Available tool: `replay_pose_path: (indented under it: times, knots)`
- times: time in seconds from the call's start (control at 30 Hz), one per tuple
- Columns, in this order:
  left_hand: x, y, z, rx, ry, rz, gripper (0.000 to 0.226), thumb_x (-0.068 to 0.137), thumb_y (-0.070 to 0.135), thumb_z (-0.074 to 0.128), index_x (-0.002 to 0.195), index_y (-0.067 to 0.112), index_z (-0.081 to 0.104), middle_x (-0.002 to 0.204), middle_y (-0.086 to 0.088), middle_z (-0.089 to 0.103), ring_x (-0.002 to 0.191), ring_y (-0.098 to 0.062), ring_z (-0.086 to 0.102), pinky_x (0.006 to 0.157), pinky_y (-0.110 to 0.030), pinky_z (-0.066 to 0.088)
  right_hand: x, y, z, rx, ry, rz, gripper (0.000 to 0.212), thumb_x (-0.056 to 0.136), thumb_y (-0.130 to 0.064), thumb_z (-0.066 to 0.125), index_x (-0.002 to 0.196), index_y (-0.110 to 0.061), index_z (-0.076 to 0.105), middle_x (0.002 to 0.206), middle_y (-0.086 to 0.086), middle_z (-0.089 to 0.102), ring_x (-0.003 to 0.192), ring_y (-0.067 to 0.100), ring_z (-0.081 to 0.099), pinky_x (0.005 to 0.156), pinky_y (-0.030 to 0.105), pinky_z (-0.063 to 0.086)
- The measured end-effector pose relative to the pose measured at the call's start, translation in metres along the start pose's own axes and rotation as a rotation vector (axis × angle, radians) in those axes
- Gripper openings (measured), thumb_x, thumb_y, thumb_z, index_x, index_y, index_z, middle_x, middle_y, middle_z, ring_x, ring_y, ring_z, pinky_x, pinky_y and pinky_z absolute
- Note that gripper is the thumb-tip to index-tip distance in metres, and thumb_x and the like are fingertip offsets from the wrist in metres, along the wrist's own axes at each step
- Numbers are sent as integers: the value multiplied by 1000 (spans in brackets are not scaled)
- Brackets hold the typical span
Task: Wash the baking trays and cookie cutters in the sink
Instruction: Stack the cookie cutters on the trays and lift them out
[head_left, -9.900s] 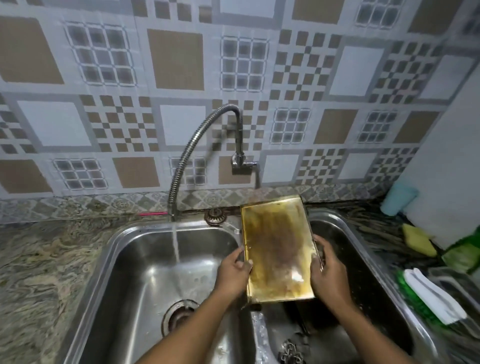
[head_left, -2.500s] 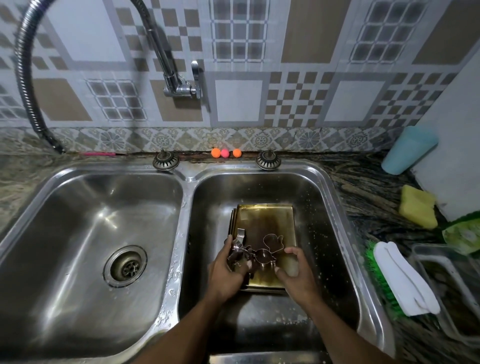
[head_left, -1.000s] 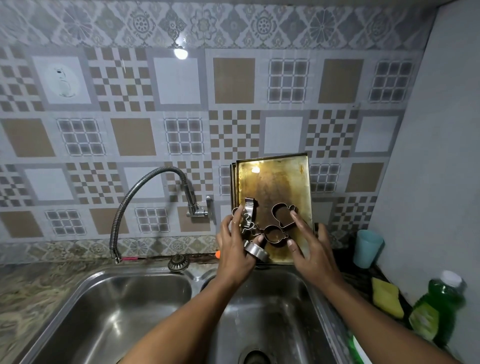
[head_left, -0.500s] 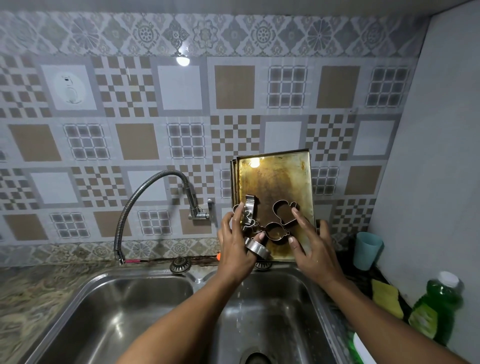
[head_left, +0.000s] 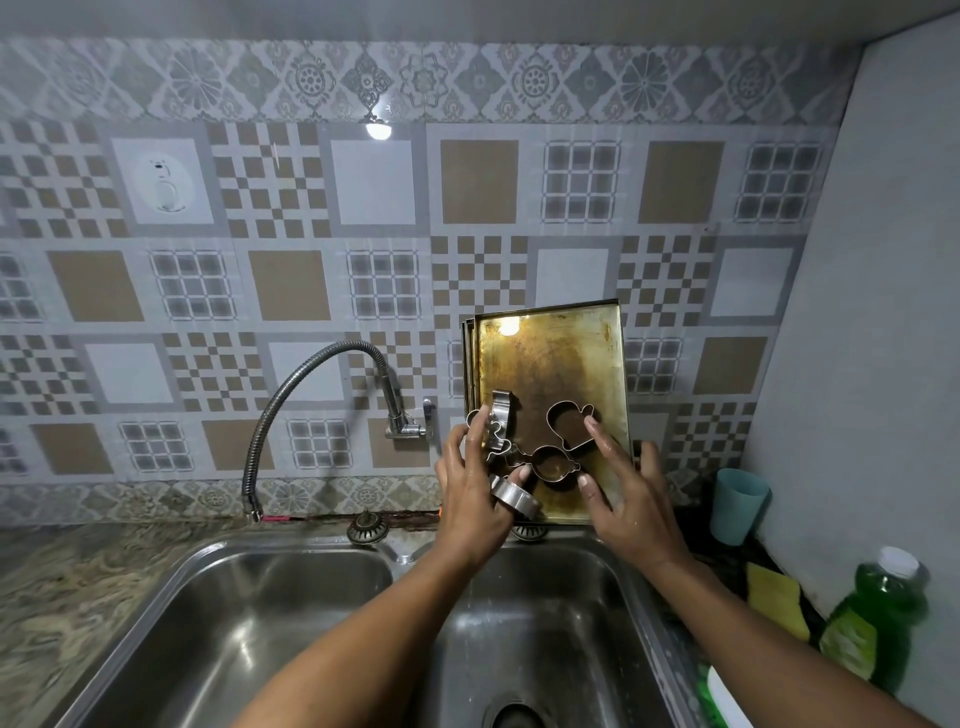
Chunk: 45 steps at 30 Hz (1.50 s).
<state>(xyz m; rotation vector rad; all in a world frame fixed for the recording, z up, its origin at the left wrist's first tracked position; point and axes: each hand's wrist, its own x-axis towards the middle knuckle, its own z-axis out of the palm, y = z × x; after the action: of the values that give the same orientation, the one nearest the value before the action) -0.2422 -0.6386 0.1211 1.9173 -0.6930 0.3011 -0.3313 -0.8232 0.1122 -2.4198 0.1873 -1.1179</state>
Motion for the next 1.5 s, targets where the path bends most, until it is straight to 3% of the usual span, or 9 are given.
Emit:
replay_pose_path:
  times: [0.2, 0.4, 0.53, 0.67, 0.87, 1.0, 1.17, 1.27, 1.5]
  knots:
    - [-1, 2, -1, 5, -9, -2, 85, 92, 44, 65, 149, 60, 5, 157, 4, 14, 144, -26, 22, 110, -62, 37, -2, -1, -3, 4, -6, 24, 74, 93, -29, 65, 152, -49, 25, 105, -1, 35, 83, -3, 41, 71, 7, 33]
    - [-7, 1, 0, -4, -38, -24, 86, 89, 49, 64, 150, 60, 5, 157, 5, 13, 145, -27, 20, 112, -61, 35, -10, -2, -4, 36, -16, 58, 75, 93, -28, 66, 152, -49, 24, 108, 0, 35, 97, 14, 45, 87, 31, 46]
    - [-15, -10, 2, 19, -104, -85, 98, 87, 32, 72, 148, 62, 2, 155, 7, 15, 142, -29, 26, 111, -59, 37, -23, 1, 3, 59, -96, 132, 74, 94, -32, 64, 149, -58, 22, 129, 7, 38, 127, 32, 45, 105, 43, 41]
    - [-36, -32, 6, 65, -237, -196, 109, 79, 7, 66, 145, 67, 2, 157, 5, 14, 144, -33, 24, 113, -53, 36, -55, 3, 14, 124, -219, 256, 74, 95, -36, 62, 142, -70, 17, 135, 10, 39, 133, 36, 44, 101, 41, 45]
    - [-75, -68, 10, 138, -433, -389, 97, 82, 22, 63, 146, 63, 4, 161, -2, 12, 147, -48, 17, 116, -63, 28, -111, 9, 37, 169, -381, 405, 71, 94, -37, 63, 143, -67, 21, 146, 10, 45, 138, 28, 43, 100, 34, 40]
    - [-90, -82, 6, 183, -515, -491, 89, 88, 28, 65, 151, 55, 8, 156, -10, 22, 144, -41, 26, 119, -56, 26, -128, 10, 49, 211, -530, 499, 70, 95, -33, 64, 146, -61, 24, 153, 11, 41, 146, 33, 29, 115, 48, 28]
    - [-100, -96, -5, 196, -530, -552, 87, 85, 34, 64, 149, 56, 10, 154, -9, 26, 140, -40, 32, 116, -52, 34, -131, 4, 60, 207, -593, 498, 71, 91, -37, 66, 141, -66, 26, 147, 12, 48, 141, 27, 39, 112, 41, 32]
    - [-99, -101, -20, 181, -513, -567, 86, 82, 50, 69, 146, 60, 12, 155, -5, 26, 140, -39, 35, 115, -52, 35, -125, -6, 68, 264, -610, 502, 70, 93, -32, 67, 147, -55, 30, 154, 6, 40, 144, 24, 34, 114, 42, 30]
    - [-86, -118, -73, 207, -487, -539, 89, 82, 59, 68, 153, 51, 14, 151, -9, 30, 138, -43, 34, 116, -44, 29, -114, -35, 103, 259, -617, 524, 69, 85, -50, 66, 134, -76, 25, 149, 7, 46, 141, 24, 40, 114, 51, 36]
